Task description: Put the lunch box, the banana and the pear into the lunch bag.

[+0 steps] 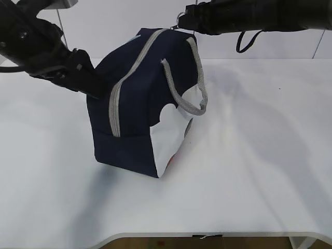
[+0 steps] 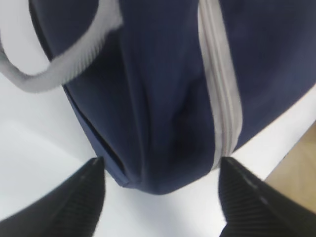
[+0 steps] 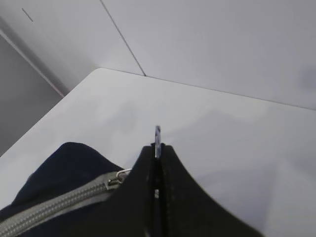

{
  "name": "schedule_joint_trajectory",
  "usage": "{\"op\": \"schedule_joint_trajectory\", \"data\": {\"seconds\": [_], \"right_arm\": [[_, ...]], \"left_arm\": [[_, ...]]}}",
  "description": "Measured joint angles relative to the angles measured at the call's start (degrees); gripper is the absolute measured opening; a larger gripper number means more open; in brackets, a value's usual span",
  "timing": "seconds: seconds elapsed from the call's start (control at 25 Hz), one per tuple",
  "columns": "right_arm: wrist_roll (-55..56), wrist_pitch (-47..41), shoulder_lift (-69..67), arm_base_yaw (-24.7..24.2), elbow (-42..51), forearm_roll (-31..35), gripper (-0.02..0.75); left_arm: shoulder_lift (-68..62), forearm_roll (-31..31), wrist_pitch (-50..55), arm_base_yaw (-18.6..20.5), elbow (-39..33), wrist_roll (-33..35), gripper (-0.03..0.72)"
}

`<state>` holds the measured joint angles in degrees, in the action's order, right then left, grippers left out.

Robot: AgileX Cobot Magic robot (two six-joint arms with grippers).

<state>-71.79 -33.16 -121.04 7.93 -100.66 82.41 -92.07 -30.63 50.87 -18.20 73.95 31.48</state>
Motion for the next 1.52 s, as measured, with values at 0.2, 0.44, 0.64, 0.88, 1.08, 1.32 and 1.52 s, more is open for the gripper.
{"op": "schedule_joint_trajectory", "data": {"seconds": [0.2,0.44,0.64,0.88,1.08,1.32,1.52], "right_arm": [[1.14,-4.09,0.00,0.00,0.00,-1.52,0.006],[1.92,-5.68,0.00,0.00,-0.13,-2.60,0.006],[1.92,-5.95,0.00,0.00,-0.51,-2.94,0.006],[1.93,-5.95,0.00,0.00,-0.51,-2.98,0.006],[1.93,-6.04,0.00,0.00,-0.51,-3.21,0.006],[1.93,-6.04,0.00,-0.08,-0.51,-3.62,0.006],[2.03,-6.04,0.00,-0.08,-0.51,-3.77,0.006]], "left_arm": [[3.61,-0.40,-0.65,0.00,1.47,-2.40,0.582],[6.35,-0.84,-6.49,0.00,9.63,-4.11,0.574],[3.20,-2.24,-10.25,0.00,13.36,-4.30,0.465],[-4.86,-7.83,-9.71,0.00,16.67,-4.44,0.425],[-11.20,-11.87,-9.39,0.00,21.87,-4.44,0.425],[-17.35,-13.54,-9.39,0.00,28.06,-5.17,0.444],[-20.86,-13.54,-9.76,0.00,29.37,-5.52,0.447]]}}
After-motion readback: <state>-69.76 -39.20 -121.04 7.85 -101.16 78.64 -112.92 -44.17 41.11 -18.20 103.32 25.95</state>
